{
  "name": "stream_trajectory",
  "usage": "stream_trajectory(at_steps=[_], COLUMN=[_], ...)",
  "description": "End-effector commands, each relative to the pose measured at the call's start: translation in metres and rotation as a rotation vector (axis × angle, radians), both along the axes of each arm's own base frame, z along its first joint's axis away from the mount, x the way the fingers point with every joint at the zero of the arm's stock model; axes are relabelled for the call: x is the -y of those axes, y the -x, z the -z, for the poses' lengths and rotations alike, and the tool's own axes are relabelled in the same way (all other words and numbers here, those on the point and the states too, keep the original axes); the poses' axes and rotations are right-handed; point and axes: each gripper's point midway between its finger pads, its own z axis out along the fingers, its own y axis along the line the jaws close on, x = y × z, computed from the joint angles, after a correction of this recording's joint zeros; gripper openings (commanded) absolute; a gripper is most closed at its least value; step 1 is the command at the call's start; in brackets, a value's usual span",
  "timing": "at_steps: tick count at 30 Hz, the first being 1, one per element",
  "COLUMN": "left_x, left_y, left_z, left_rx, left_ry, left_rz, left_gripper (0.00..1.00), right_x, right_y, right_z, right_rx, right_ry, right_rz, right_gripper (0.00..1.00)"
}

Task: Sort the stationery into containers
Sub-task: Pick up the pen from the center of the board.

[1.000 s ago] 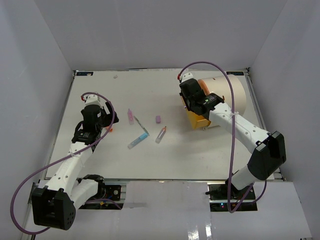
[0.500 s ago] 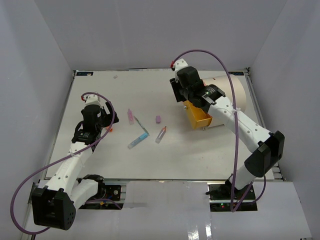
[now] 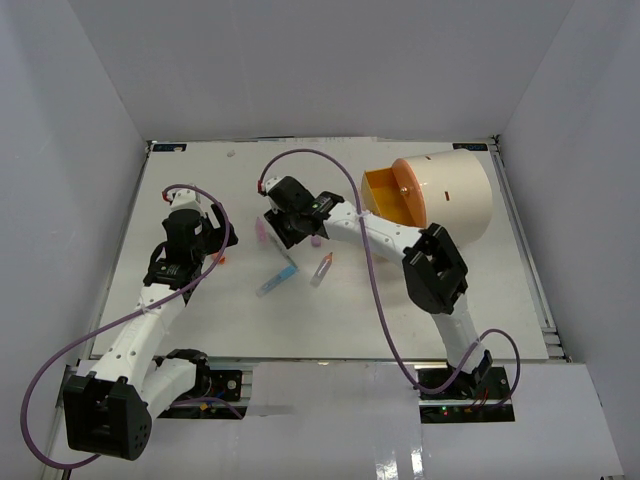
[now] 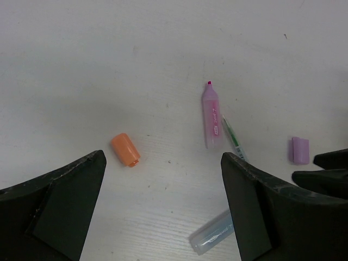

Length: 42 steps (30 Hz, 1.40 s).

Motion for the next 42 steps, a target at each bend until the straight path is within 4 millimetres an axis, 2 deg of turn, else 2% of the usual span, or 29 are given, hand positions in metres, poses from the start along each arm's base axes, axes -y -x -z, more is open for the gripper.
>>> stream_trajectory(at_steps=[1,4,7,13,16,20,22,24,26,30,31,33,34,36,37,39,40,42], left_x=[-0.001,-0.001,0.0,0.0,-0.001,-0.001,-0.002,-0.002,-0.001,-0.001,-0.001,-0.001,-0.001,-0.001,-0.001,0.0,-0.001,0.0], left_y=[-0.002,-0.002,-0.002,-0.002,-0.002,-0.002,-0.002,-0.002,-0.001,-0.002,-0.001,-0.001,-0.001,-0.001,-0.001,-0.001,-0.001,-0.001], left_z=[-0.008,-0.008,-0.007,-0.008,-0.008,-0.007,-0.007,-0.007,-0.006,-0.007,-0.007,-0.006,-0.007,-0.008,-0.007,-0.008,-0.007,-0.007], left_rx=[0.026,0.024,0.023,0.024,0.025,0.023,0.023,0.021,0.02,0.021,0.023,0.02,0.021,0.024,0.023,0.024,0.022,0.024], left_ry=[0.007,0.007,0.007,0.008,0.007,0.008,0.006,0.006,0.005,0.007,0.006,0.006,0.007,0.008,0.008,0.009,0.009,0.01], left_rz=[0.002,0.002,0.003,0.001,-0.002,0.0,-0.002,-0.001,-0.001,0.0,0.002,0.004,0.002,0.002,0.003,0.005,0.004,0.007], left_gripper=[0.98,0.98,0.98,0.98,0.98,0.98,0.98,0.98,0.98,0.98,0.98,0.98,0.98,0.98,0.98,0.98,0.98,0.98], right_x=[-0.031,-0.04,-0.039,-0.042,-0.036,-0.026,-0.022,-0.015,-0.011,-0.003,-0.002,0.007,0.012,0.03,0.04,0.062,0.075,0.101], right_y=[0.001,0.003,0.0,0.0,-0.002,-0.009,-0.012,-0.017,-0.019,-0.028,-0.029,-0.032,-0.033,-0.034,-0.034,-0.035,-0.033,-0.037], right_z=[-0.008,0.024,0.045,0.076,0.087,0.092,0.093,0.092,0.086,0.054,0.033,0.006,-0.02,-0.043,-0.066,-0.082,-0.099,-0.109], right_rx=[-0.001,-0.029,-0.037,-0.057,-0.054,-0.02,-0.009,0.006,0.018,0.084,0.11,0.152,0.188,0.23,0.269,0.313,0.338,0.359], right_ry=[-0.09,-0.057,-0.027,0.0,0.028,0.067,0.079,0.095,0.098,0.099,0.078,0.083,0.062,0.09,0.083,0.12,0.116,0.139], right_rz=[-0.031,-0.042,-0.023,-0.015,0.003,0.03,0.04,0.053,0.059,0.069,0.074,0.1,0.113,0.155,0.169,0.216,0.235,0.286], right_gripper=[0.46,0.46,0.46,0.45,0.42,0.3,0.27,0.19,0.11,0.09,0.09,0.09,0.09,0.09,0.09,0.1,0.1,0.12])
